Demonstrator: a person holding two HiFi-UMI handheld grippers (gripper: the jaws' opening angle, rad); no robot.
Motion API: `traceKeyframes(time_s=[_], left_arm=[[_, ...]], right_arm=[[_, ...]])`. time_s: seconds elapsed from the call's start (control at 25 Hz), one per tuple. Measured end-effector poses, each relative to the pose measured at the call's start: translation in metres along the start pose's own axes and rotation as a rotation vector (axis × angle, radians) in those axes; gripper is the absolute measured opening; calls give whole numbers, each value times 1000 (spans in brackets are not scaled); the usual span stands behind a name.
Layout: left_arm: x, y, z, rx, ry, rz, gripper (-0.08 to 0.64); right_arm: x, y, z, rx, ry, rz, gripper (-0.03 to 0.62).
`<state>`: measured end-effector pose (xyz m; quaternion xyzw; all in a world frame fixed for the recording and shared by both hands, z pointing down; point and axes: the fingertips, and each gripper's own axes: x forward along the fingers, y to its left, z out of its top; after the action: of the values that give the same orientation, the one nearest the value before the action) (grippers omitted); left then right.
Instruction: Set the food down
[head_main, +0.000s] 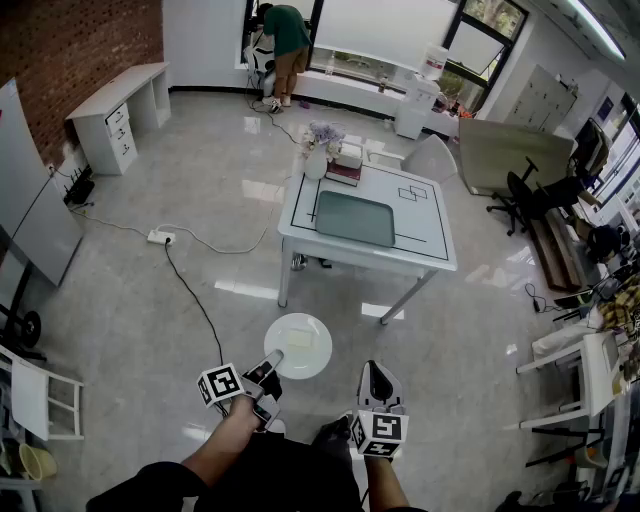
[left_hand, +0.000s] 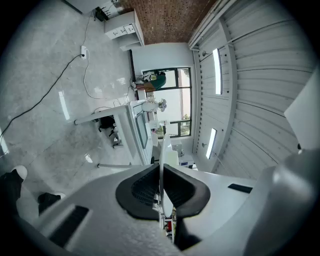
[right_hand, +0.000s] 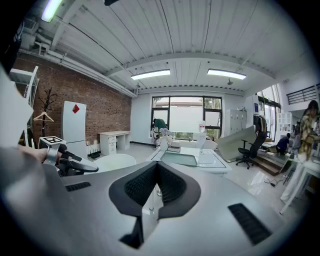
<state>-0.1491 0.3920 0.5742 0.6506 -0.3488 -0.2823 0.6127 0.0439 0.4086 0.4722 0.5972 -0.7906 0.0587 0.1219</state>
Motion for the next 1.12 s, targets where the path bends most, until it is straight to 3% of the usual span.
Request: traceKeyframes(time_s=[1.12], left_arm=[[10, 20, -2, -32, 49, 61, 20]], right_arm=[[0, 10, -26, 74, 35, 33, 9]])
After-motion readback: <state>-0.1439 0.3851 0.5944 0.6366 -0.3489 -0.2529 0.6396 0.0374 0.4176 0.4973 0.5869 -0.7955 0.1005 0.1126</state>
